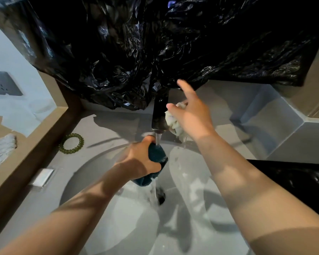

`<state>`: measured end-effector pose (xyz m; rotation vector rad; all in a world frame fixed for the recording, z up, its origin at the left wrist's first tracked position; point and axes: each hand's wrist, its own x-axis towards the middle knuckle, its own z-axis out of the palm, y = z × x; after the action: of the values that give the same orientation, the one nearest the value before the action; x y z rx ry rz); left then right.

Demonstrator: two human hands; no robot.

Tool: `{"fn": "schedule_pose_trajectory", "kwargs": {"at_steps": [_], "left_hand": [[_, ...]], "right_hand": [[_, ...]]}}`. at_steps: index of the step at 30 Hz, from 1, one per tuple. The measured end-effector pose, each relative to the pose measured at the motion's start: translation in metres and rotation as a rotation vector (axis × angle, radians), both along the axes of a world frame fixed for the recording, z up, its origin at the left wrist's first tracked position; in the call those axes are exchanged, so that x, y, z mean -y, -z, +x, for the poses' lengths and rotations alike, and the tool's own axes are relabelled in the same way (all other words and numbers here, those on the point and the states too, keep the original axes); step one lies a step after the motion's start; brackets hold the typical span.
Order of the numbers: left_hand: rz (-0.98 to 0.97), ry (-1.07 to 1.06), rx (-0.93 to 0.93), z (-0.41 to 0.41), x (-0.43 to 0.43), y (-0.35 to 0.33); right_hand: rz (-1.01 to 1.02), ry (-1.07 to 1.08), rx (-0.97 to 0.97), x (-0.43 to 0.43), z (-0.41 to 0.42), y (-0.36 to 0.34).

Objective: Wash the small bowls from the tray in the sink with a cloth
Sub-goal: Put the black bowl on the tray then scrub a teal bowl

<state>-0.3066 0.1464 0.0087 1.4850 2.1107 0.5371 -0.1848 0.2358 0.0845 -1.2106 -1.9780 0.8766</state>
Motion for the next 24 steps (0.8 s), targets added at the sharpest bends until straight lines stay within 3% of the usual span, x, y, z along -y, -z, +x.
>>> {"fn": "schedule_pose_trajectory", "kwargs": {"at_steps": [3, 6, 10, 12, 14, 17, 19, 24], "left_hand": [[0.019, 0.024, -0.037, 0.001, 0.002, -0.002], [0.04, 0.03, -0.078, -0.001, 0.004, -0.003], [0.083, 0.061, -0.164, -0.005, 0.015, -0.005], [0.112, 0.08, -0.209, -0.008, 0.023, -0.004], [0.137, 0.082, -0.236, -0.01, 0.032, -0.002], [0.144, 0.063, -0.248, -0.01, 0.043, 0.003], [0.12, 0.077, -0.264, -0.008, 0.05, 0.005], [0.028, 0.188, -0.268, -0.005, 0.062, 0.015]], "right_hand": [[0.033, 0.056, 0.123, -0.001, -0.002, 0.003], [0.034, 0.074, 0.128, 0.005, 0.004, 0.015], [-0.129, 0.105, -0.171, 0.019, 0.016, 0.029], [-0.408, 0.162, -0.41, 0.029, 0.023, 0.047], [-0.918, 0.144, -0.692, 0.04, 0.032, 0.069], [-1.4, 0.108, -0.884, 0.053, 0.048, 0.099], [-1.53, 0.134, -0.937, 0.059, 0.06, 0.113], [-1.435, 0.112, -0.866, 0.066, 0.074, 0.128]]}}
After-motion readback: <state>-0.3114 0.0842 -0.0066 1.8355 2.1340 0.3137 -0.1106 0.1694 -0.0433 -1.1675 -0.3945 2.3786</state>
